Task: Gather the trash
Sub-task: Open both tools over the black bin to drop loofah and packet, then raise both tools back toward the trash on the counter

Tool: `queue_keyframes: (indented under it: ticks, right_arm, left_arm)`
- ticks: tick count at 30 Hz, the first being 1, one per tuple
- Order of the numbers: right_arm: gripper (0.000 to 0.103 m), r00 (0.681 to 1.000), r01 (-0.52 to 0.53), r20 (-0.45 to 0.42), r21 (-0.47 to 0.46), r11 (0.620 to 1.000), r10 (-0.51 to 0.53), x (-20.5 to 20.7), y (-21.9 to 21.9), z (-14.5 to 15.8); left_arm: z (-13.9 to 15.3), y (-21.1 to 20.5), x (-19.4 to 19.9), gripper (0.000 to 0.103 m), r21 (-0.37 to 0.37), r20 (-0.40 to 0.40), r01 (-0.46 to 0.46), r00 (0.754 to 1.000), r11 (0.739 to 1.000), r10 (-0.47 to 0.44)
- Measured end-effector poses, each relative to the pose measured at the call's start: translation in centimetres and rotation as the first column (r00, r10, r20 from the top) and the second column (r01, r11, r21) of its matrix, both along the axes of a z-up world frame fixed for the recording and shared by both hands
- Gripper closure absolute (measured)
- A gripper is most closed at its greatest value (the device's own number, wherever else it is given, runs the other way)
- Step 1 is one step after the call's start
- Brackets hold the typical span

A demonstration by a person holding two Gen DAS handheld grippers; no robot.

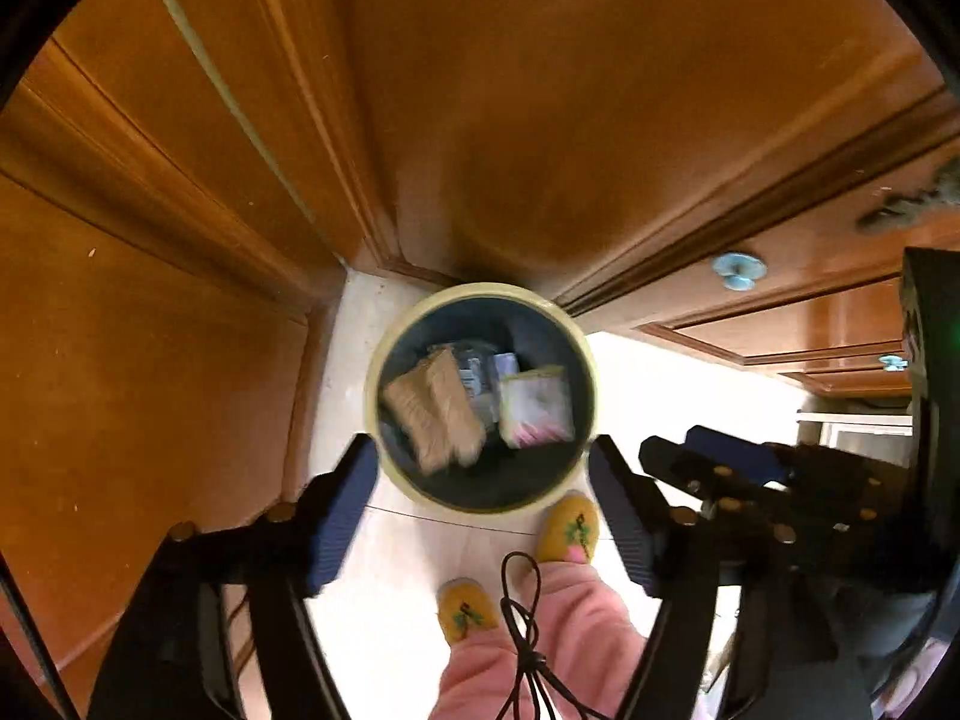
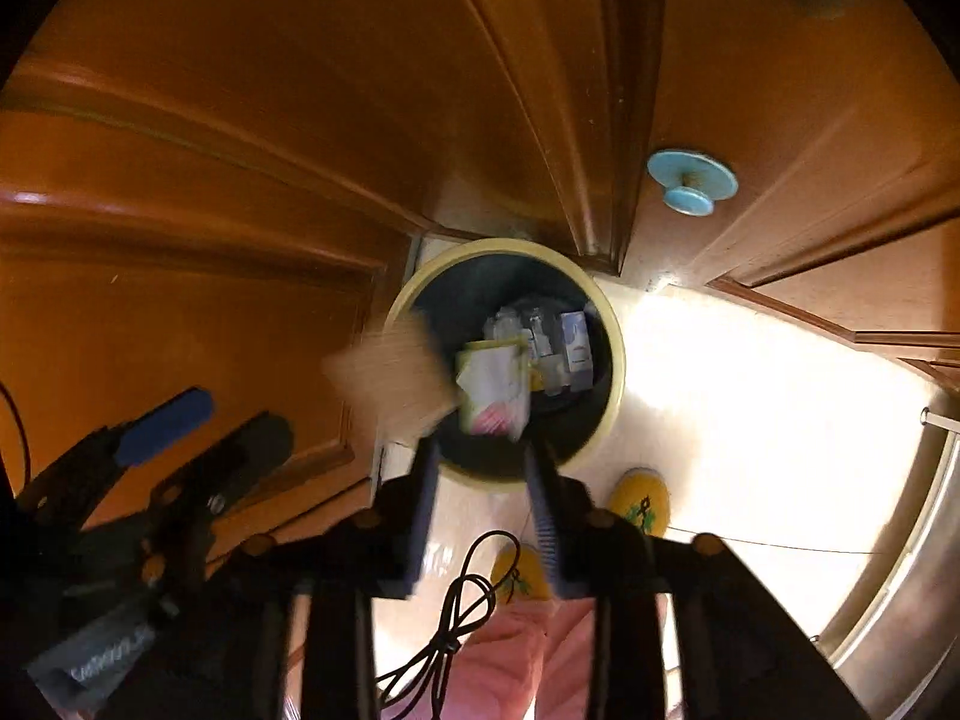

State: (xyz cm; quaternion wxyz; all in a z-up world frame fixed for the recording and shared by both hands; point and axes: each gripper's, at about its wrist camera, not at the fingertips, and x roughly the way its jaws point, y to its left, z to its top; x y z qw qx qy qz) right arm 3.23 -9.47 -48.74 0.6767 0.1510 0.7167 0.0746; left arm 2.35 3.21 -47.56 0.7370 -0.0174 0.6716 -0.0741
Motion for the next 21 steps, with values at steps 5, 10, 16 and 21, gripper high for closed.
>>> queue_keyframes:
  ticks: [5,10,16,21]
  right_arm:
    - [0.067,1.000,-0.014,0.017,-0.001,1.000,0.014,-0.8,0.3,-0.1]
    - [0.067,0.999,-0.019,0.032,-0.020,1.000,0.020,-2.8,0.4,2.6]
    - [0.067,0.997,-0.011,0.075,-0.020,1.000,0.012,-5.8,-0.7,10.6]
    - [0.067,0.989,0.002,0.148,-0.029,1.000,0.003,-8.4,-2.2,20.0]
  left_arm:
    - [-0.8,1.1,-0.1,0.028,0.046,0.036,-0.007,0.999,0.999,0.005]
    - [1.5,0.1,-2.0,0.028,0.108,0.085,0.060,0.994,0.992,-0.070]
    - [8.3,-0.7,-4.3,0.029,0.095,0.075,0.076,0.994,0.993,-0.083]
    - [16.9,-1.1,-6.4,0.029,0.059,0.137,0.084,0.986,0.995,-0.091]
